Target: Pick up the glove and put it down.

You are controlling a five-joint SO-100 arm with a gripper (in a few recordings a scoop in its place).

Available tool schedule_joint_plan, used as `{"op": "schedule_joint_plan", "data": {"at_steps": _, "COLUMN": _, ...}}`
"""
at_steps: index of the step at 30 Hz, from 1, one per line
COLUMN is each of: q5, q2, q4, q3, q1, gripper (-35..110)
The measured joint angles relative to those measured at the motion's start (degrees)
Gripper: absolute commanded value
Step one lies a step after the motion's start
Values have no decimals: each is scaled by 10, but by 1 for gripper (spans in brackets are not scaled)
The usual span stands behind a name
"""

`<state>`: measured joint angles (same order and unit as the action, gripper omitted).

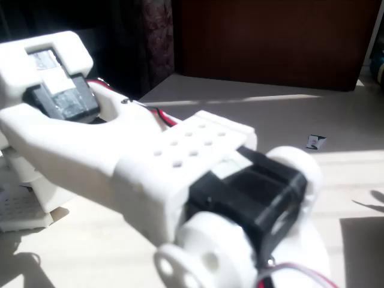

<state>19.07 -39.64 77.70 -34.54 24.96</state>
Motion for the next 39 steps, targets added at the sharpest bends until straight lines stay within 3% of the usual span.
{"op": "schedule_joint_plan", "data": {"at_steps": 8, "q5": 0, "q2": 0, "q4": 0, "q3": 0, "q1": -2, "gripper": 25}}
{"op": "schedule_joint_plan", "data": {"at_steps": 24, "q5": 0, "q2": -98, "q4": 70, "q3": -1, "q1": -7, "gripper": 25}}
{"op": "schedule_joint_plan", "data": {"at_steps": 39, "q5": 1, "q2": -156, "q4": 94, "q3": -1, "q1": -211, "gripper": 25}}
